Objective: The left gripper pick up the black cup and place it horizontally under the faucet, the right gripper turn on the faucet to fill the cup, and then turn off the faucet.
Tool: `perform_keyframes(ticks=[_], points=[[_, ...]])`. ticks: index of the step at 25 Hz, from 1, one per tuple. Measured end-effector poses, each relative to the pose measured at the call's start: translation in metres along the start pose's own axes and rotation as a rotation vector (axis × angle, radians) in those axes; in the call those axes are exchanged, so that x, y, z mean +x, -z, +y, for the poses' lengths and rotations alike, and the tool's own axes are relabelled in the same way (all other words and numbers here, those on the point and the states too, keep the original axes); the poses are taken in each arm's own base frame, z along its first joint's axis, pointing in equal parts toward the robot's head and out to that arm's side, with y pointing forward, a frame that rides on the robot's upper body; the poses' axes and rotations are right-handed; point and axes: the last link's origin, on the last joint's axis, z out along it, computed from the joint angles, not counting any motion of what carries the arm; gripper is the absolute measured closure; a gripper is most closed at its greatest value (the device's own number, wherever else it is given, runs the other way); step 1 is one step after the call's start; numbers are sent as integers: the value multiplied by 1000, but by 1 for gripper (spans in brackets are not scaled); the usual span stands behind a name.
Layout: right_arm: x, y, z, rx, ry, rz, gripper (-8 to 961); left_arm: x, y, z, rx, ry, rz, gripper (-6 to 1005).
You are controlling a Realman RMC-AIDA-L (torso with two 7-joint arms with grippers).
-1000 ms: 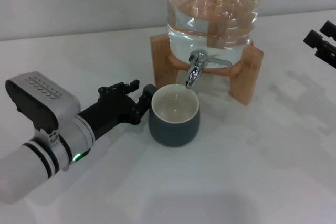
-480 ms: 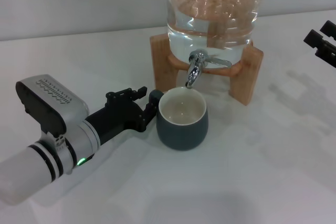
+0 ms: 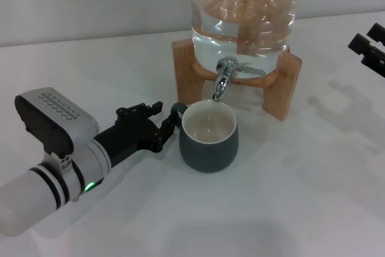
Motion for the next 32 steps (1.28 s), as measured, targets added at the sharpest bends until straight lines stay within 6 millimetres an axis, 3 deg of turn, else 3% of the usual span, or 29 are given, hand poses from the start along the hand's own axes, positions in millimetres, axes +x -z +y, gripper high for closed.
perform_keyframes(ticks=[32], points=[[5, 12, -8, 70, -16, -6, 112, 0, 4, 0, 21, -23, 23, 612]])
